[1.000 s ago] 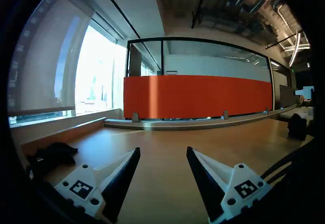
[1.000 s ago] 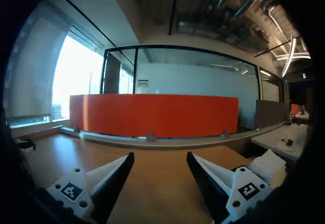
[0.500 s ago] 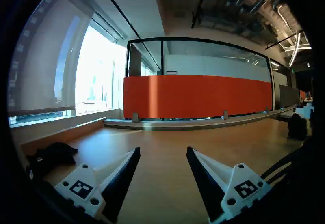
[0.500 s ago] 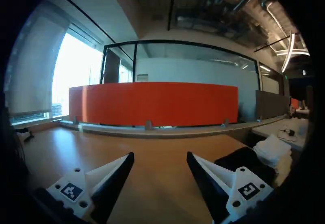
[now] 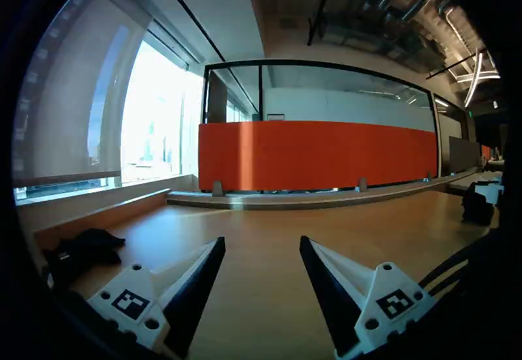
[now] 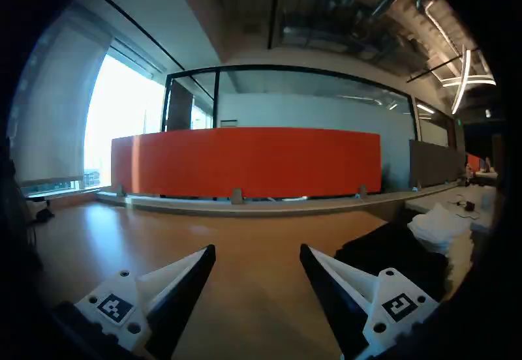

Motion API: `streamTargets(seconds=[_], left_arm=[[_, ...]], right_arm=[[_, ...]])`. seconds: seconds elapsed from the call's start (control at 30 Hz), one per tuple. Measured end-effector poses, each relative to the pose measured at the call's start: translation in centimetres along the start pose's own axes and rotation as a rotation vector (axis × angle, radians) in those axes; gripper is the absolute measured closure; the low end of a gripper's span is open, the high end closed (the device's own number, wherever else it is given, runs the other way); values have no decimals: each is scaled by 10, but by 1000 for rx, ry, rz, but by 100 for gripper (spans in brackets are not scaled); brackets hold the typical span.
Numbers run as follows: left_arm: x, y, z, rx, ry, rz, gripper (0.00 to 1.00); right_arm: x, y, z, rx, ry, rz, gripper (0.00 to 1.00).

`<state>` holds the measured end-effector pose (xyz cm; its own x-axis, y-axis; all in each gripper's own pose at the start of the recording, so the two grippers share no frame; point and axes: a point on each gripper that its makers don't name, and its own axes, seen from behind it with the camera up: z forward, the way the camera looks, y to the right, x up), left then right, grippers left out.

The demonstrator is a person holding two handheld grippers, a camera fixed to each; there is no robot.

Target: Fold towel

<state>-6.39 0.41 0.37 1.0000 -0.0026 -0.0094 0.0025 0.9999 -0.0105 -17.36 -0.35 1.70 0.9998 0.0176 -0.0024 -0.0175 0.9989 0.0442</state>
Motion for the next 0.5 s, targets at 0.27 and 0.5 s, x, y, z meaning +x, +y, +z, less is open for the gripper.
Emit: streamTargets(seconds=[0.27,0.5], left_arm=[[0,0,0,0,0,0,16],[0,0,1,0,0,0,16]], right_arm=[[-4,-1,0,3,0,1,0],[-7,-5,1,3,1,-5,0]])
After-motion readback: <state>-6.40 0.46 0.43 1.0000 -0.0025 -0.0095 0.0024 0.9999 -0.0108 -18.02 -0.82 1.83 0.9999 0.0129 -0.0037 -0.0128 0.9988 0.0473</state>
